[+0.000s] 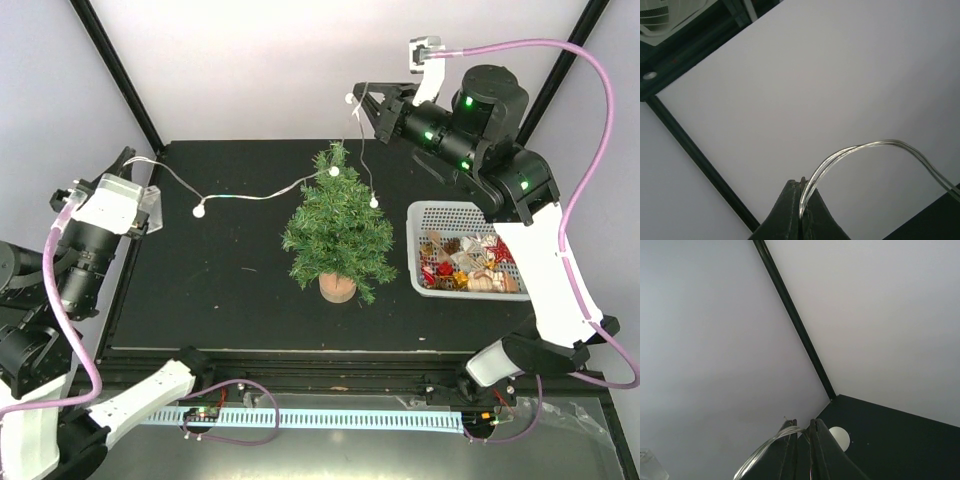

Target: Decorate the small christmas tree

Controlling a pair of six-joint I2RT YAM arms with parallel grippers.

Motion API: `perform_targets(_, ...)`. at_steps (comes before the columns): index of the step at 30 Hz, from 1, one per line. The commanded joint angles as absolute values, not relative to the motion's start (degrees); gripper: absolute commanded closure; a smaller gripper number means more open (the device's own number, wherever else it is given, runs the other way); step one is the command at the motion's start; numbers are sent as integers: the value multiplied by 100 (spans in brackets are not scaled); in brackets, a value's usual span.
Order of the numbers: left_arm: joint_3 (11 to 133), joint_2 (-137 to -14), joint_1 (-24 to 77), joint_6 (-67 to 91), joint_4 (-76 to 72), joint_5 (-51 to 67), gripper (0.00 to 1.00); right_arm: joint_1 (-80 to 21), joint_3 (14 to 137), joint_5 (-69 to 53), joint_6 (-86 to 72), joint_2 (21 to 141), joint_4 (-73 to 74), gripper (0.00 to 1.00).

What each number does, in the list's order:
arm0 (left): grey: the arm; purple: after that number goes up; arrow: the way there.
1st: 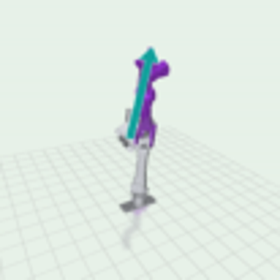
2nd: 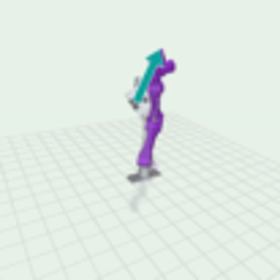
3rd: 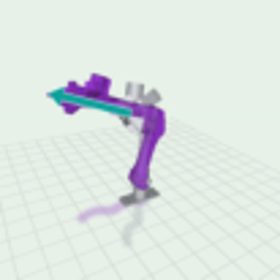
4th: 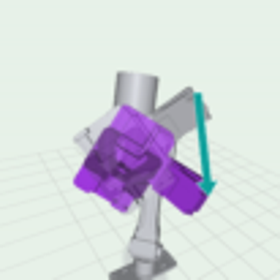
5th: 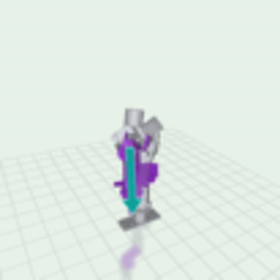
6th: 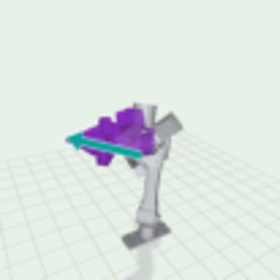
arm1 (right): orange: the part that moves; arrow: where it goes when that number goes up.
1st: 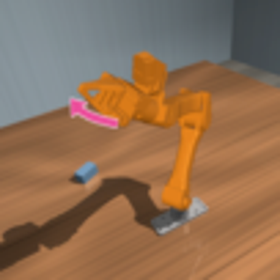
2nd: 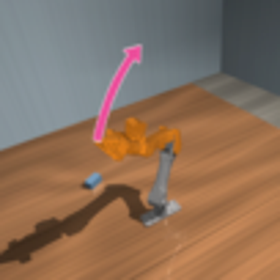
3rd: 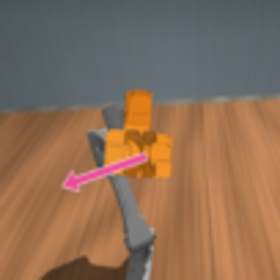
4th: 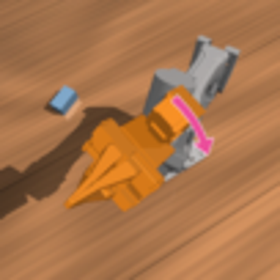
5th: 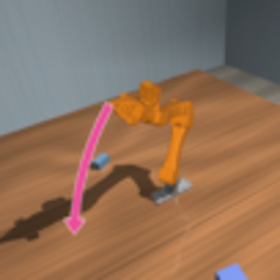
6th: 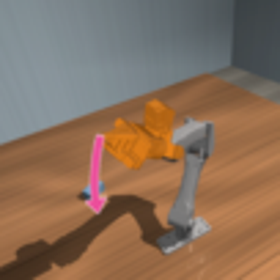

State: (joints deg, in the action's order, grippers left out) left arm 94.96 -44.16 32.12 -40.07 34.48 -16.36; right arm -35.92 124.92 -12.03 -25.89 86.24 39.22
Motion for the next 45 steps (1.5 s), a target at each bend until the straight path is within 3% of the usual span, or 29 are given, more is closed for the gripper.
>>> perform_targets(1,9487,-4269,3151,-4176,3201,-1963,98,-3709,12954,-1273,-2640,8751,3991,88)
perform_targets(25,9044,-3669,3074,-4355,3263,-2151,98,-4031,13376,-1377,-2773,9503,4077,89)
perform_targets(45,8901,-3302,3063,-4225,3836,-1951,98,-4728,11892,-794,-2428,8379,3983,89)
